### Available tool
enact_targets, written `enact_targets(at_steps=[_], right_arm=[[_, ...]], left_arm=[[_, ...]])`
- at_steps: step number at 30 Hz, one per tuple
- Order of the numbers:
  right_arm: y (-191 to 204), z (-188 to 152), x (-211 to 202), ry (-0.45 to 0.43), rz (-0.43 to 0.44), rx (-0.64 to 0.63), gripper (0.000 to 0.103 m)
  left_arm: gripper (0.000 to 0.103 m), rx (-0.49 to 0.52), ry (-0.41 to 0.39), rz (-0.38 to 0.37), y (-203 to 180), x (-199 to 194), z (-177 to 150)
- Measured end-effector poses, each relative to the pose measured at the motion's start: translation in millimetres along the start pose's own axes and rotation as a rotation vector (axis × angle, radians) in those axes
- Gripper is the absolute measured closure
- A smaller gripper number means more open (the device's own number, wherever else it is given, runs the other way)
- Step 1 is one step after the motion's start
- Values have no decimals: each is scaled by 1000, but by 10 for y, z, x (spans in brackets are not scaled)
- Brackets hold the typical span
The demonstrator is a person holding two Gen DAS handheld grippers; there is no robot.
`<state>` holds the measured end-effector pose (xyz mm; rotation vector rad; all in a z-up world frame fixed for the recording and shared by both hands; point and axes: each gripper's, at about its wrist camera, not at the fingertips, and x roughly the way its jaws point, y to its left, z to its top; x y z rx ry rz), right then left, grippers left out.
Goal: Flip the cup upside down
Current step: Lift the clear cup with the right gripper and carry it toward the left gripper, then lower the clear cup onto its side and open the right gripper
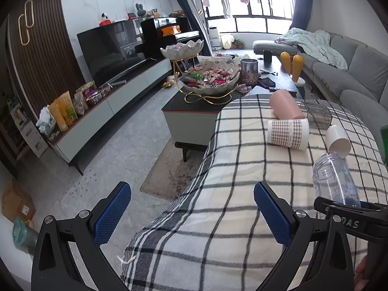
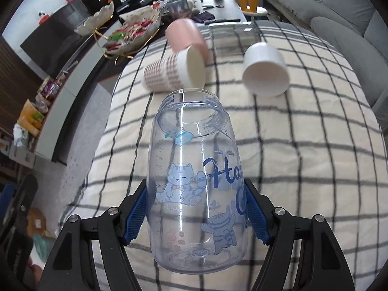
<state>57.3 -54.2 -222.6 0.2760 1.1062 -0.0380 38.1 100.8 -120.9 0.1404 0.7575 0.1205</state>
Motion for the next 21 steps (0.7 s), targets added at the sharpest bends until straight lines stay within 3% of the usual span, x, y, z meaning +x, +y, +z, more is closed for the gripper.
enact_targets(at_steps=[7, 17, 21], right_arm=[[72, -151, 122, 3, -62, -20, 30], [20, -192, 240, 44, -56, 9, 30], [20, -196, 106, 5, -45, 6, 13]], left_arm=[[0, -15, 38, -48, 57, 114, -176], [0, -20, 64, -71, 76, 174, -245], [0, -4, 45, -67, 41, 138, -242]])
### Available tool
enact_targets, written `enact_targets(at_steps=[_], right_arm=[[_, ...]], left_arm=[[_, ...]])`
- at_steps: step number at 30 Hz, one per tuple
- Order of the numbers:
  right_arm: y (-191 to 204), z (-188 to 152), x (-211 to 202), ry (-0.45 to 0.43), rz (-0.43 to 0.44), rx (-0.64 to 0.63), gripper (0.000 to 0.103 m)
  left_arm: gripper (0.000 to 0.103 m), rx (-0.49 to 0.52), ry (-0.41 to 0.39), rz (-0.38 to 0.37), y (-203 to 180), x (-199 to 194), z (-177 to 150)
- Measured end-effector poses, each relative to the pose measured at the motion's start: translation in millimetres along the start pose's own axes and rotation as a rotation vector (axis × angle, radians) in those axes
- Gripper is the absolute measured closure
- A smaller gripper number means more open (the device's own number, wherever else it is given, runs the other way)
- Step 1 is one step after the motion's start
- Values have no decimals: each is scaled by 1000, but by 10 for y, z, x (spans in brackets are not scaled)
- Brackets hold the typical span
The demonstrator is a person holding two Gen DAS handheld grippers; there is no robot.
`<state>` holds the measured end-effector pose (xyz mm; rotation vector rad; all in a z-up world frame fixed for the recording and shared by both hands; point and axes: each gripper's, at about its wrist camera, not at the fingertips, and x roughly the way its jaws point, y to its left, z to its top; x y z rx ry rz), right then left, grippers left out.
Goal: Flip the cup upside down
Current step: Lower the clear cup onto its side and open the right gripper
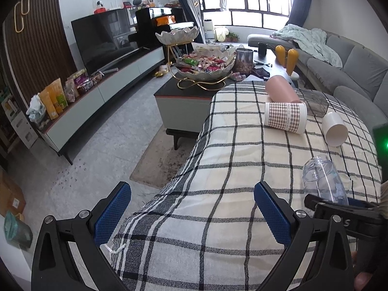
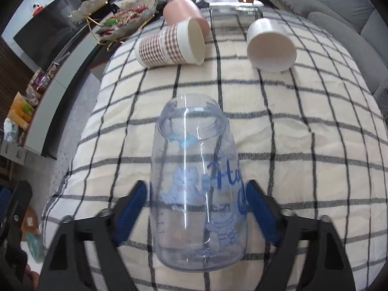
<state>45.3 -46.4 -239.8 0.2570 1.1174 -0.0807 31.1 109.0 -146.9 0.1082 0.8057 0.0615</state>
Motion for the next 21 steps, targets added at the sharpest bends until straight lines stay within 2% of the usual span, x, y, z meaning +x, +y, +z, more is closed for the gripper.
enact_targets(at_steps=[9, 15, 21], right_arm=[[-391, 44, -605, -129, 7, 54, 13], [-850, -43, -1043, -253, -94, 77, 13], [-1338, -191, -1327, -349, -207, 102, 13]], left_arm=[[0, 25, -5, -140, -326, -144, -6], [0, 68, -54, -221, -865, -302, -94], [0, 58, -82, -268, -1287, -323, -258]])
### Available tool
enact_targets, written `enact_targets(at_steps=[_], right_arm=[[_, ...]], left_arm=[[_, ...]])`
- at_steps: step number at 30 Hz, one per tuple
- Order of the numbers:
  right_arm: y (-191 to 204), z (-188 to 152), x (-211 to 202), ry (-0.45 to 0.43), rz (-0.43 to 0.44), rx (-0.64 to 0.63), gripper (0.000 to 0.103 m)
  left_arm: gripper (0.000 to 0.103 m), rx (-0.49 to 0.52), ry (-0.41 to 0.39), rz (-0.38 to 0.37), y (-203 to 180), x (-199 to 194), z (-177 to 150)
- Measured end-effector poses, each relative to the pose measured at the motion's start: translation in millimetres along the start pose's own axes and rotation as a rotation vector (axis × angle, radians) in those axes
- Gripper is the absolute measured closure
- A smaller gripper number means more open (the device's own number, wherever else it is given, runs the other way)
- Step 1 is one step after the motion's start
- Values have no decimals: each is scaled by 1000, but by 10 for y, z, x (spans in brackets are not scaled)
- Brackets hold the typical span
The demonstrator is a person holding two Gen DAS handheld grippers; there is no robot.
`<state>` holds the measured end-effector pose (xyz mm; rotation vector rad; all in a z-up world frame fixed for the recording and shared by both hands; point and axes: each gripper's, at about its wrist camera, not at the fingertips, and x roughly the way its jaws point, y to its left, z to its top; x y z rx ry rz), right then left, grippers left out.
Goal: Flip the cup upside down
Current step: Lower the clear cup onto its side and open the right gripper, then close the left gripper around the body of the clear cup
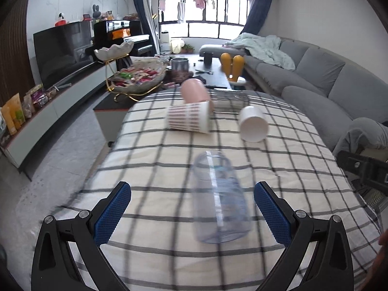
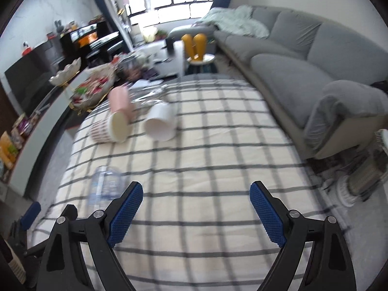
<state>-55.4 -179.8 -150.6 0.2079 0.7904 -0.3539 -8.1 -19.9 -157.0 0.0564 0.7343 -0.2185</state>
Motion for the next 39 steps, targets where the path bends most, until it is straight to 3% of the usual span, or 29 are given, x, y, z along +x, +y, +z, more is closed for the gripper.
enact_targets(at_steps=[3, 8, 17, 23, 28, 36, 39], right_arm=[[-180, -34, -19, -21, -28, 17, 13], [-366, -112, 134, 22, -16, 70, 13], [-443, -211, 340, 89, 12, 100, 13], [-443, -249, 421, 117, 24, 112, 13], [-446, -271, 472, 141, 34, 123, 13], [-413, -259, 438, 134, 39, 118, 13], [-406, -230, 388, 130, 52, 127, 13]], left_arm=[[0, 7, -25, 2, -162, 110, -116], [0, 48, -73, 32, -291, 245, -270], [2, 50, -78, 51, -314, 441, -474], [13, 34, -55, 52, -301, 526, -509], [31, -1, -20, 36, -230, 594, -499], [31, -15, -19, 40, -207, 563, -444], [31, 26, -37, 38, -258, 432, -344]])
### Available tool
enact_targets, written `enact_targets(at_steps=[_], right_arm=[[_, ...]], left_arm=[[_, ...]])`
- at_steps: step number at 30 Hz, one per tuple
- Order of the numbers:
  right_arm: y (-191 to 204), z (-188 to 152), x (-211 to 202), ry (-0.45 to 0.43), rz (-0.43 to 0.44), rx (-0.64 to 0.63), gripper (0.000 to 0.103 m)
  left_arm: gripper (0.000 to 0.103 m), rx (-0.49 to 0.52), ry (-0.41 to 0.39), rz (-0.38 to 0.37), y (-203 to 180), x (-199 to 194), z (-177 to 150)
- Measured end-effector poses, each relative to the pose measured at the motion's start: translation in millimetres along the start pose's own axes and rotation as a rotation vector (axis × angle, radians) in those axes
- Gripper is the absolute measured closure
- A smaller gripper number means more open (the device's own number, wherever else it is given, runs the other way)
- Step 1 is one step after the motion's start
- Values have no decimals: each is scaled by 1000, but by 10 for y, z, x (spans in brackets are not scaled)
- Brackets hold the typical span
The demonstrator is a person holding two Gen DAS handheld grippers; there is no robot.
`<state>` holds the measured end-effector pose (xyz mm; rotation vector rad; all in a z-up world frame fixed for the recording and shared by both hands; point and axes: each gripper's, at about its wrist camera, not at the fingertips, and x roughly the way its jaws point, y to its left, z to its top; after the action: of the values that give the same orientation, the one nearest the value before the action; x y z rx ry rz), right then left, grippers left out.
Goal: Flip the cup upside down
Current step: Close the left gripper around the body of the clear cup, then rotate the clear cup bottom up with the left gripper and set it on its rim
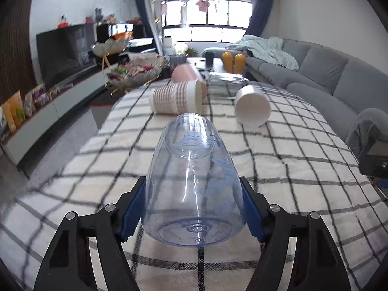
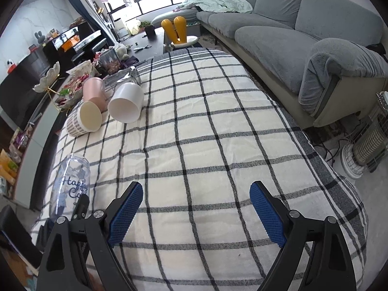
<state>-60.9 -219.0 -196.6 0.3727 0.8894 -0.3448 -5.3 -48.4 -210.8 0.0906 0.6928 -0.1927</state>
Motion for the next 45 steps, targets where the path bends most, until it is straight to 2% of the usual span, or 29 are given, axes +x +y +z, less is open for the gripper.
enact_targets(at_steps=[4, 8, 10, 12, 14, 15, 17, 19, 20, 21, 25, 33, 39, 42, 45], right_arm=[[31, 70, -89, 9, 43, 38, 13], [67, 175, -219, 10, 80, 95, 13], [68, 248, -268, 19, 72, 137, 13], [76, 320, -285, 40, 77, 182, 13], [98, 380, -272, 63, 96, 207, 13], [111, 410, -259, 77, 107, 218, 13], [113, 450, -236, 98, 136, 247, 13], [93, 496, -214, 115, 159, 281, 13], [81, 513, -201, 119, 165, 293, 13], [73, 537, -189, 124, 169, 305, 13], [48, 671, -83, 145, 165, 342, 10], [52, 838, 175, 200, 190, 376, 9], [57, 909, 252, 202, 201, 390, 9], [38, 913, 233, 193, 195, 397, 9], [48, 906, 219, 193, 190, 393, 9]], left_arm=[[31, 60, 48, -41, -32, -140, 179], [31, 158, 171, -71, -90, -183, 404], [31, 218, 261, -80, -121, -174, 545], [31, 304, 351, -53, -171, -146, 657], [31, 327, 414, -54, -177, -124, 721], [31, 352, 470, -50, -189, -91, 785], [31, 372, 542, -57, -192, -39, 829], [31, 397, 677, -58, -207, 85, 892], [31, 395, 710, -60, -215, 121, 894], [31, 396, 791, -75, -225, 214, 909], [31, 367, 975, -94, -236, 516, 918], [31, 343, 1090, -121, -306, 893, 1055], [31, 362, 1080, -125, -318, 988, 1067], [24, 367, 1075, -117, -288, 1007, 1004], [22, 376, 1043, -115, -262, 953, 962]])
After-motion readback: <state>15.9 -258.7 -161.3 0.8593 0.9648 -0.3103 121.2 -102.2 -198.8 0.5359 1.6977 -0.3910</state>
